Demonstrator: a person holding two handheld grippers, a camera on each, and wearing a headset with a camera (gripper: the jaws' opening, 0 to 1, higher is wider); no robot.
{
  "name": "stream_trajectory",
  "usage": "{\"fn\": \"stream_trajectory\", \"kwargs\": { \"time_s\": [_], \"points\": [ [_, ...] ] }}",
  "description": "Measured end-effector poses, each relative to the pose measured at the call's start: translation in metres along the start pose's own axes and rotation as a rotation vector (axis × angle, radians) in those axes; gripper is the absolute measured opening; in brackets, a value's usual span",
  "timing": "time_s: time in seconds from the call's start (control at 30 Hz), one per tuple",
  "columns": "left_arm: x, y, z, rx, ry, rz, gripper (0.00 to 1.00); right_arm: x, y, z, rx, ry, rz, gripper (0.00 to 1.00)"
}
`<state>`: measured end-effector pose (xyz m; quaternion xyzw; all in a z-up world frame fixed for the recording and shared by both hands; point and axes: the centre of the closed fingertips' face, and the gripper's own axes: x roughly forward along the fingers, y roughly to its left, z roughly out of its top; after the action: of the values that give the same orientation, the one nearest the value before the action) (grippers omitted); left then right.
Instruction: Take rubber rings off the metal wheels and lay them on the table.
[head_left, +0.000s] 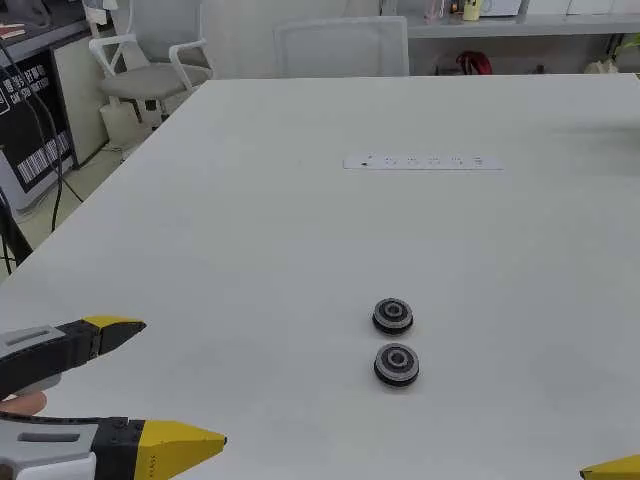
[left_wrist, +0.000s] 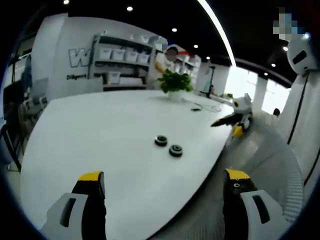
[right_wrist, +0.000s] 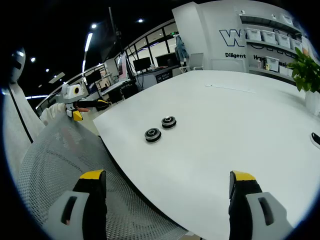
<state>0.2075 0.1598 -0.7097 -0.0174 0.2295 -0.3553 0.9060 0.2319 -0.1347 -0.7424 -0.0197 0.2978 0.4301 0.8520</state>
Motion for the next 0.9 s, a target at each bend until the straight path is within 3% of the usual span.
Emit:
{"fn": "stream_trajectory", "kwargs": {
  "time_s": [0.9],
  "points": [
    [0.0011,0.0001,-0.0036,-0.013,0.017,0.002,1.0,0.0,0.0002,-0.0008,-0.003,0.005,0.001,0.99]
  ]
}}
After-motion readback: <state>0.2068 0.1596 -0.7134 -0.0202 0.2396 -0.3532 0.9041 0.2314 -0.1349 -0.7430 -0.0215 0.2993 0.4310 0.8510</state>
